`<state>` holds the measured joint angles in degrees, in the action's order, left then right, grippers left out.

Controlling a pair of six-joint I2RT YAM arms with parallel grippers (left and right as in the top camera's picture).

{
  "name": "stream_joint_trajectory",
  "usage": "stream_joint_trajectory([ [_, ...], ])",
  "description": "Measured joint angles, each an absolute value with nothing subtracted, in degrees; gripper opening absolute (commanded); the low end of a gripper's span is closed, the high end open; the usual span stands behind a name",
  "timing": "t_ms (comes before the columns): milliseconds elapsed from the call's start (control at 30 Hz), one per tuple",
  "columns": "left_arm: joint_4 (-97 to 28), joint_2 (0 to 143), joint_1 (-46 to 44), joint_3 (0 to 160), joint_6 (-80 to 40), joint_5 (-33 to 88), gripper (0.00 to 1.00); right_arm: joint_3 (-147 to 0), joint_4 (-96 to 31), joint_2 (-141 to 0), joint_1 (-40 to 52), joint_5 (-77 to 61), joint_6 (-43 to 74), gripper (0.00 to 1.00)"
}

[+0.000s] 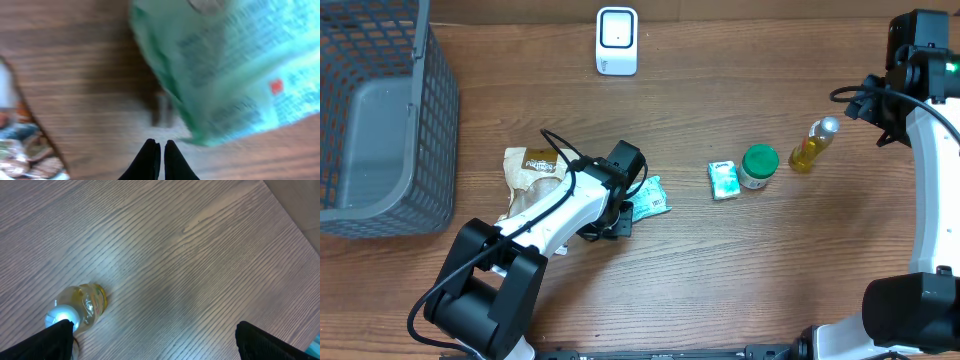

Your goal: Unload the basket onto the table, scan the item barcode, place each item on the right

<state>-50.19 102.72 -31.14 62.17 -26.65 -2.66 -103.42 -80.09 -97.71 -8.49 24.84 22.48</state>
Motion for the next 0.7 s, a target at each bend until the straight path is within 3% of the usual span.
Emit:
stream_joint_trajectory([
  [267, -49.76, 102.72, -29.1, 63.07, -26.65, -5.15, 0.12, -103.42, -80.09, -97.71, -8.49, 24.82, 22.48, 1.0],
  [500, -51.24, 102.72, -25.82, 64.55, -26.68, 6.39, 0.16, -103.42, -80.07, -97.71, -8.49, 24.8, 22.48, 1.0],
  [700, -52.01, 102.72, -25.89, 64.55, -26.68, 14.04, 0.1, -103.42, -80.09, -97.71, -8.49, 24.82, 22.5, 1.0],
])
